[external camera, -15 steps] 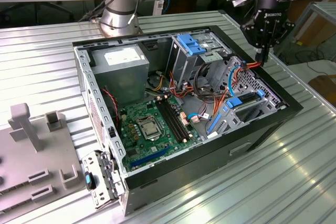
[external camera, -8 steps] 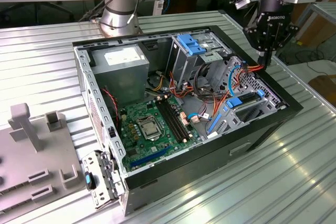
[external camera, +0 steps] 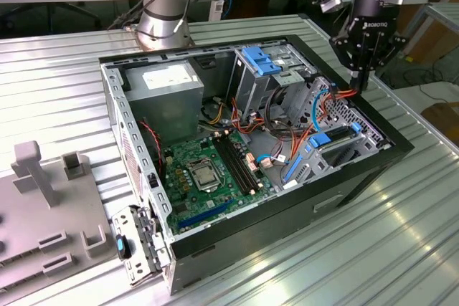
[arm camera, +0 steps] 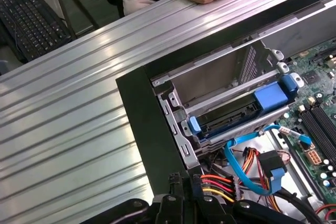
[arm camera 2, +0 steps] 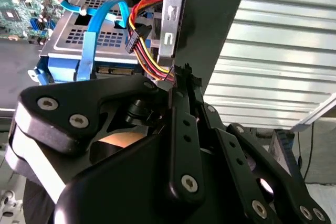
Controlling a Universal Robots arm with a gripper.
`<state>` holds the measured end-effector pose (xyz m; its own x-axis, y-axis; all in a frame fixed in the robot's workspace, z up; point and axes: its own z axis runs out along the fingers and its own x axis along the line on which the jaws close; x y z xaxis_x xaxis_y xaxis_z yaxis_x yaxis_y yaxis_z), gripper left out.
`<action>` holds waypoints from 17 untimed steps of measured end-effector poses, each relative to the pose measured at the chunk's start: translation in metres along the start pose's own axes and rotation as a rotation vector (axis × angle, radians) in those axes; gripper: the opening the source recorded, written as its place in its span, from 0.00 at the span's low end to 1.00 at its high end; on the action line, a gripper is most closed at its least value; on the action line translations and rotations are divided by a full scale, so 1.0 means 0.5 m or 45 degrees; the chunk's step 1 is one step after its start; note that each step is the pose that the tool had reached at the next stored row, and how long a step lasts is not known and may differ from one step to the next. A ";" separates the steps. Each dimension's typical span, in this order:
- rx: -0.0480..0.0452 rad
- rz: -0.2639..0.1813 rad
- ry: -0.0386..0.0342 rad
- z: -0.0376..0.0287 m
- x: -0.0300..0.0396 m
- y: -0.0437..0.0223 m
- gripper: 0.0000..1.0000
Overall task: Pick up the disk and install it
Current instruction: 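Insert the first disk wire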
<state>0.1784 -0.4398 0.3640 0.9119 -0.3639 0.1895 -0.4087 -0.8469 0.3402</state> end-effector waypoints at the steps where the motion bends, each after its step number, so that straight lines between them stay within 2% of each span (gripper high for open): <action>1: 0.006 0.000 -0.0026 -0.004 -0.001 0.003 0.17; 6: 0.011 0.001 -0.0051 -0.018 -0.003 0.012 0.17; 10: 0.013 0.004 -0.0074 -0.022 -0.005 0.016 0.17; 13: 0.015 0.004 -0.0084 -0.022 -0.019 0.024 0.17; 14: 0.017 0.004 -0.0093 -0.022 -0.031 0.029 0.17; 16: 0.019 0.006 -0.0110 -0.022 -0.034 0.031 0.17; 17: 0.017 0.020 -0.0162 -0.021 -0.034 0.031 0.17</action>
<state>0.1562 -0.4429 0.3758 0.9058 -0.3821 0.1830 -0.4226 -0.8460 0.3250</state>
